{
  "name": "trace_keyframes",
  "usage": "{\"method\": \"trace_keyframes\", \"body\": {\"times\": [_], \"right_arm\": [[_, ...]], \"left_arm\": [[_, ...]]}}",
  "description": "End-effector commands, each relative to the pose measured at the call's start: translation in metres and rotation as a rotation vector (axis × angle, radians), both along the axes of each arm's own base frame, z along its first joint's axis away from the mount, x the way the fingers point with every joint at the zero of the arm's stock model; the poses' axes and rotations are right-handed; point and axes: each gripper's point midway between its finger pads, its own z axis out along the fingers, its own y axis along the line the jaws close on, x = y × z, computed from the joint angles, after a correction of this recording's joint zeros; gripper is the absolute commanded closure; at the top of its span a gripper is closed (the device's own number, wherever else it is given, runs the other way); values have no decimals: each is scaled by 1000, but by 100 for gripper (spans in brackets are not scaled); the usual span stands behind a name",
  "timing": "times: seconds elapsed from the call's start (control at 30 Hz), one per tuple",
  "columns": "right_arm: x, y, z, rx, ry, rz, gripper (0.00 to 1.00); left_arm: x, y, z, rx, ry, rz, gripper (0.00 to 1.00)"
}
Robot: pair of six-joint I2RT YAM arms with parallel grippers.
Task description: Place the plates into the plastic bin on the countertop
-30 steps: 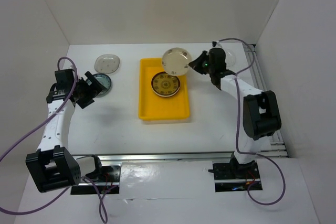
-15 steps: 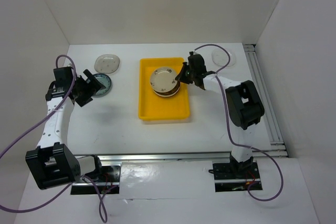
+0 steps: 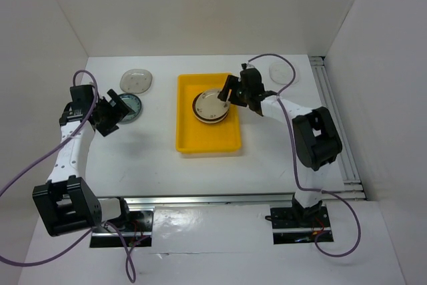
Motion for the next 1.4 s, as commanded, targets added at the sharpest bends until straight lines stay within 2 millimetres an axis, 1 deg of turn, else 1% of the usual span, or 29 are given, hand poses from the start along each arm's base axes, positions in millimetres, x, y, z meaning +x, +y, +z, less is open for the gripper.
{"method": "trace_keyframes", "body": {"times": [0.0,0.03,0.07,0.1,0.13,0.2,0.23,0.37,0.4,0.43,0.47,0.5,0.53,0.6,0.67,0.7,0.77,0.83,0.87,0.93,1.0,1.07,1.13,1.17,1.23,1.27,1.3,1.33,1.37], "right_arm": [[-6,12,70,37,-162,41,25],[-13,15,83,49,-186,51,21],[-15,14,94,57,-205,51,13],[-18,13,98,61,-212,51,12],[-26,16,113,67,-245,69,1],[-34,16,129,67,-274,73,0],[-35,15,127,63,-265,74,0],[-42,9,139,46,-281,74,0],[-48,6,144,50,-290,74,0],[-53,6,139,53,-285,83,0],[-62,10,137,62,-277,113,0],[-68,10,145,78,-300,122,0],[-75,11,136,78,-296,133,0],[-90,18,136,108,-305,188,0],[-100,19,116,102,-276,207,0],[-106,22,117,110,-281,224,0],[-117,23,108,106,-265,238,0],[-126,25,110,117,-276,258,0],[-131,26,100,105,-272,272,0],[-130,23,101,95,-291,269,0],[-132,20,88,66,-259,267,0],[-132,16,82,53,-253,262,0],[-131,11,77,48,-243,252,0],[-130,12,79,51,-251,252,0],[-127,2,70,47,-229,224,0],[-128,3,76,59,-244,232,0],[-126,-2,72,54,-236,219,0],[-127,-2,75,57,-244,219,0],[-125,-6,79,60,-255,209,0]], "left_arm": [[6,2,5,-6,-8,5,0],[7,4,1,-9,6,17,0],[7,4,-2,-20,16,28,0],[8,4,-4,-23,25,28,0],[9,5,-11,-41,51,55,0],[11,9,-18,-74,86,112,0],[11,12,-21,-63,89,122,0],[15,27,-31,-102,92,261,0],[14,28,-38,-107,98,283,0],[16,34,-43,-110,99,312,0],[24,41,-43,-121,62,343,0],[26,42,-50,-127,61,350,0],[30,45,-60,-141,67,362,0],[45,50,-66,-175,21,385,0],[49,52,-82,-205,35,406,0],[52,53,-95,-215,59,415,0],[60,56,-103,-218,40,420,0],[63,57,-114,-218,39,420,1],[66,62,-117,-217,31,429,3],[74,63,-119,-221,16,421,3],[78,65,-128,-225,35,423,4],[84,73,-135,-204,48,444,6],[80,71,-146,-211,95,449,15],[77,77,-151,-201,118,472,17],[75,81,-157,-188,131,498,24],[72,82,-162,-184,151,506,30],[72,84,-163,-175,152,512,30],[68,82,-167,-185,175,522,30],[68,82,-168,-185,175,522,35]]}}
